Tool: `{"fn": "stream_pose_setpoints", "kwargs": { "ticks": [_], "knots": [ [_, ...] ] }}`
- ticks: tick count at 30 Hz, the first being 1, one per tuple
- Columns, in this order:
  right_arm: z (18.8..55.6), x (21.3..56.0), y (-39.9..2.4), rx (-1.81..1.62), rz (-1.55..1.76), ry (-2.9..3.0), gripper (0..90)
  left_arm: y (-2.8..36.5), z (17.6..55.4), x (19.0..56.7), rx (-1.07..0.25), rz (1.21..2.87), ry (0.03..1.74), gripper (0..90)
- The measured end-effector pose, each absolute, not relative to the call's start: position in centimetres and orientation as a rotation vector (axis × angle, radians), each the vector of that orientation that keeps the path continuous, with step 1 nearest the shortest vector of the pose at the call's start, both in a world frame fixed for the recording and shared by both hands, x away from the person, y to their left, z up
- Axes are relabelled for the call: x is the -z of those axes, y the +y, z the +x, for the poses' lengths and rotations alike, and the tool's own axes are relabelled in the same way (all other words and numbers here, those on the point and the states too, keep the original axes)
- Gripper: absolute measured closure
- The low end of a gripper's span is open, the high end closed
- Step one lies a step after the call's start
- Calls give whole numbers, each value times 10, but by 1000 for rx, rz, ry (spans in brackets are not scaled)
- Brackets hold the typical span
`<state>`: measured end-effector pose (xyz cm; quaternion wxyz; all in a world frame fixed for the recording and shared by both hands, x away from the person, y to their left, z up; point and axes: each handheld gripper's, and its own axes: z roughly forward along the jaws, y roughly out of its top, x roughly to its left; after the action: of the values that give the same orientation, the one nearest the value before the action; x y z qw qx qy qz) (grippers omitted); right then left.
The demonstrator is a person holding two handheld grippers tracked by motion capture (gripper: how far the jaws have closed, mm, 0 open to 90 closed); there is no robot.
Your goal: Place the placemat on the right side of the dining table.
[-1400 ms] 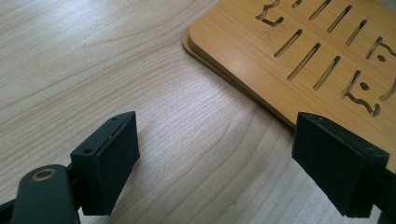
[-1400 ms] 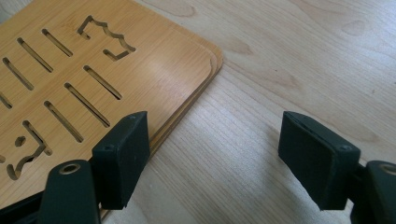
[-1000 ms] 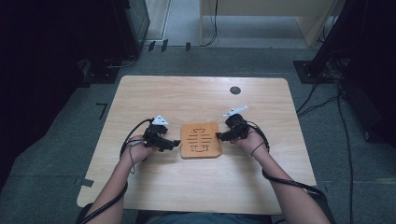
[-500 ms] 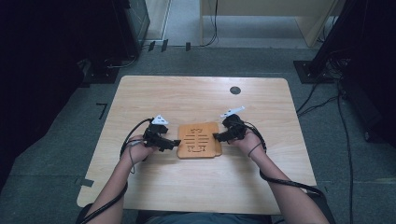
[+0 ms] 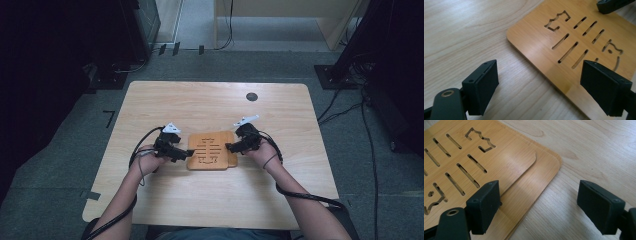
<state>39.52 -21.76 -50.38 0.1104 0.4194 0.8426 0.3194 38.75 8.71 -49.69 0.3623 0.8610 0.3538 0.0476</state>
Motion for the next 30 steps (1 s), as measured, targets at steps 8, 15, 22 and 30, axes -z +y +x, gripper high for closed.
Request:
{"fn": "stream_pose_setpoints", "kwargs": {
  "ticks": [8,15,22,30],
  "knots": [
    [395,504,-215,-945,1237,2478,178,84,386,496,-114,2226,902,157],
    [395,505,-211,-945,1266,2466,165,83,386,496,-107,2229,894,157],
    [395,505,-206,-938,1258,2463,161,81,385,496,-104,2229,887,157],
    [394,505,-202,-936,1253,2460,159,78,384,496,-99,2230,880,157]
  ]
}}
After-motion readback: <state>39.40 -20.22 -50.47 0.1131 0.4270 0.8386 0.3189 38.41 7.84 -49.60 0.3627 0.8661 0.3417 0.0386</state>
